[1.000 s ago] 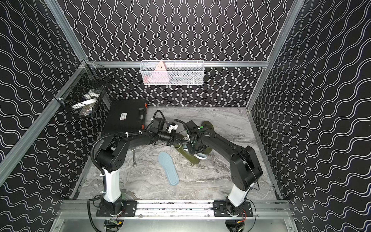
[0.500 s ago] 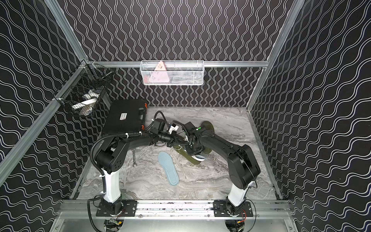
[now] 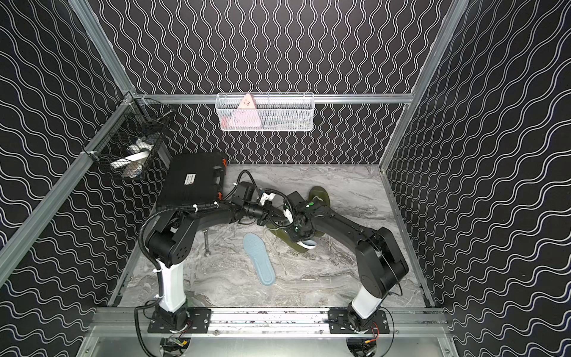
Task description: Insert the insole into the shoe
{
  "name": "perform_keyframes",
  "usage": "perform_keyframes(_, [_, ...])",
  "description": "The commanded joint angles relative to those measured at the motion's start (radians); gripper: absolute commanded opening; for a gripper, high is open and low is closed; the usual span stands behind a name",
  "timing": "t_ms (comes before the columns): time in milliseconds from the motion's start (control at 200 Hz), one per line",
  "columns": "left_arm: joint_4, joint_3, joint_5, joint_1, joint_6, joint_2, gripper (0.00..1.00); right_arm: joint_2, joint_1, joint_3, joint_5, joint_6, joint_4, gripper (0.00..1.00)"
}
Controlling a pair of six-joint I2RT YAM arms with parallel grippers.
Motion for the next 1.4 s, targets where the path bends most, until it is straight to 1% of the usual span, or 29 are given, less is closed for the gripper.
perform_keyframes(0, [0.013, 0.017, 0.041, -0.001, 0.019, 0.005, 0.0, -0.051, 0.001, -0.045, 0.004, -0.068, 0.08, 0.17])
perform_keyframes(75, [0.012, 0.02, 0.041, -0.001, 0.019, 0.007, 0.0, -0.071, 0.001, -0.075, 0.0, -0.097, 0.116, 0.17])
perform_keyframes(155, [0.008, 0.021, 0.042, -0.005, 0.021, 0.009, 0.0, -0.055, 0.001, -0.095, -0.006, -0.128, 0.151, 0.17])
perform_keyframes(255, [0.01, 0.021, 0.04, -0.012, 0.019, 0.014, 0.0, 0.006, 0.002, -0.074, -0.001, -0.161, 0.169, 0.17])
perform_keyframes(295, [0.013, 0.018, 0.04, -0.015, 0.017, 0.014, 0.0, 0.029, 0.001, -0.031, -0.002, -0.167, 0.168, 0.17])
perform_keyframes(360, [0.021, 0.015, 0.039, -0.017, 0.012, 0.017, 0.0, 0.042, 0.001, -0.015, 0.0, -0.178, 0.164, 0.17])
perform_keyframes(475, [0.015, 0.018, 0.039, -0.016, 0.013, 0.02, 0.0, -0.003, 0.002, -0.048, 0.008, -0.178, 0.172, 0.19])
perform_keyframes(605, [-0.003, 0.023, 0.043, -0.016, 0.026, 0.016, 0.0, -0.047, 0.001, -0.132, 0.009, -0.199, 0.249, 0.21])
perform_keyframes(796, [-0.032, 0.032, 0.046, -0.017, 0.044, 0.016, 0.0, 0.028, 0.001, -0.075, 0.005, -0.21, 0.242, 0.22])
perform_keyframes(986, [-0.01, 0.03, 0.051, -0.016, 0.029, 0.026, 0.0, -0.007, 0.0, -0.106, -0.001, -0.244, 0.332, 0.27])
perform_keyframes(1101, [-0.037, 0.039, 0.048, -0.017, 0.05, 0.028, 0.0, -0.002, -0.005, -0.091, 0.011, -0.256, 0.31, 0.28])
perform_keyframes(1176, [-0.054, 0.045, 0.043, -0.016, 0.062, 0.027, 0.0, -0.016, -0.005, -0.094, 0.012, -0.246, 0.283, 0.32])
perform_keyframes(1201, [-0.057, 0.047, 0.041, -0.016, 0.062, 0.027, 0.0, -0.026, -0.005, -0.098, 0.015, -0.237, 0.277, 0.36])
perform_keyframes(1316, [-0.063, 0.047, 0.03, -0.017, 0.065, 0.022, 0.0, -0.07, -0.004, -0.104, 0.019, -0.196, 0.226, 0.7])
perform_keyframes(1396, [-0.074, 0.047, 0.017, -0.015, 0.065, 0.018, 0.0, -0.101, -0.003, -0.108, 0.014, -0.163, 0.18, 0.81])
